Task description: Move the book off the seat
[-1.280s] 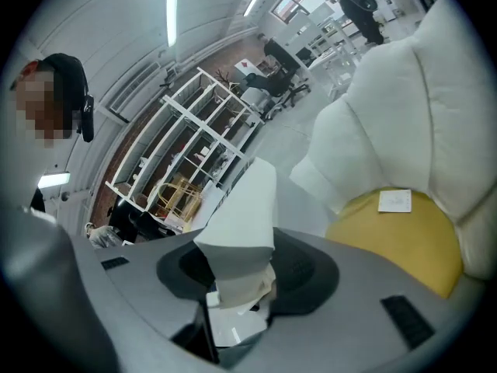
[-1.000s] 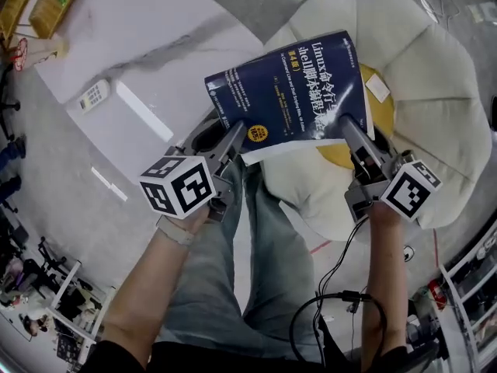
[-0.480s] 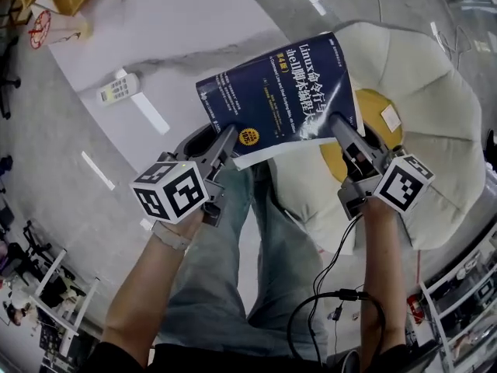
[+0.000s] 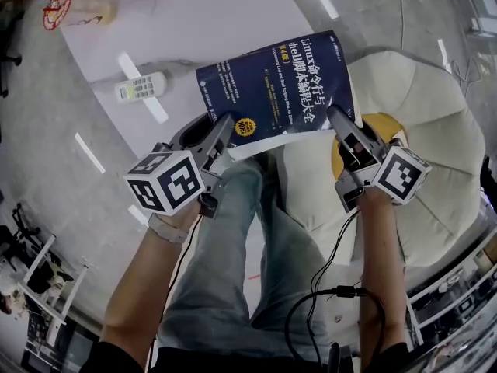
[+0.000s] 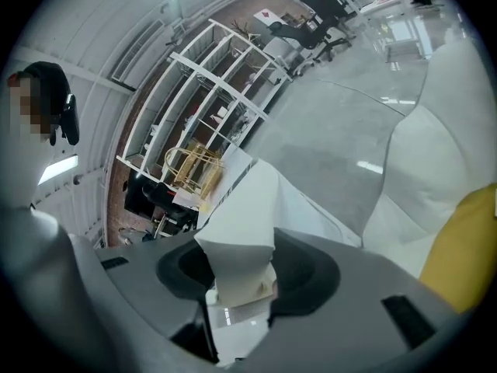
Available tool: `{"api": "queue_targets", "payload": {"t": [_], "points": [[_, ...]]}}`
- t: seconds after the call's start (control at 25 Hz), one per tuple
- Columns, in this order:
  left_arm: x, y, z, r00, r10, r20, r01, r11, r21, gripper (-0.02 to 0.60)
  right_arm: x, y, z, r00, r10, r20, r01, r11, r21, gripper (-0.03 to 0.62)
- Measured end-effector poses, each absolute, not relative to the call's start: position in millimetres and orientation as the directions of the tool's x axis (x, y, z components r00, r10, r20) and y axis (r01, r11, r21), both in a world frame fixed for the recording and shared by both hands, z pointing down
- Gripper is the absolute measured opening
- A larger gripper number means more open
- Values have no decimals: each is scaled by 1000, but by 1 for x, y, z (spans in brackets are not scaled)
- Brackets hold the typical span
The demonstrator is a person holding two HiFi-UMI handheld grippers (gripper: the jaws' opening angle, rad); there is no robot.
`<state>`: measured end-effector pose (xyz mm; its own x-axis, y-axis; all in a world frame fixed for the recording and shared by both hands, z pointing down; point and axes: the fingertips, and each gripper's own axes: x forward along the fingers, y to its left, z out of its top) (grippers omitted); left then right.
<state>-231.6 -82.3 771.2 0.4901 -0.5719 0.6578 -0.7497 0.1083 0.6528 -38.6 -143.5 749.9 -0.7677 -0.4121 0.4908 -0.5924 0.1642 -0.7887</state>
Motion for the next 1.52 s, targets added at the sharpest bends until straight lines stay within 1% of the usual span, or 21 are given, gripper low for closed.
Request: {"api": "queue_targets", "payload": {"t": [0.2,0.76,0.88,0.96,1.12,1.32,1.52], "points": [[-232,-81,766,488,-573,659,-750,111,652,127,-36,-143,751,-755,-404,515,-606,133,-784,183],[-231,-77,759,463,-591,661,-762,115,637,127,-38,-145,751,-721,-411,557,-657,151,-739,184],[-231,-77,760,454,-587,670,-767,126,630,127,-35,-145,756,-694,-414,589,-687,138,-713,187],[-231,-77,762,447,-588,674,-766,137,628,127,-33,-143,761,-668,-414,618,-716,130,-686,197],[-230,-75,766,433,-581,689,-768,162,619,127,-28,-141,772,-619,-399,676,-768,124,-629,241],[-230,-76,765,429,-562,707,-785,155,600,130,-25,-140,774,-589,-398,704,-797,139,-588,293],[-233,-71,764,415,-553,723,-800,157,579,147,-22,-137,775,-567,-393,724,-817,154,-556,328]]}}
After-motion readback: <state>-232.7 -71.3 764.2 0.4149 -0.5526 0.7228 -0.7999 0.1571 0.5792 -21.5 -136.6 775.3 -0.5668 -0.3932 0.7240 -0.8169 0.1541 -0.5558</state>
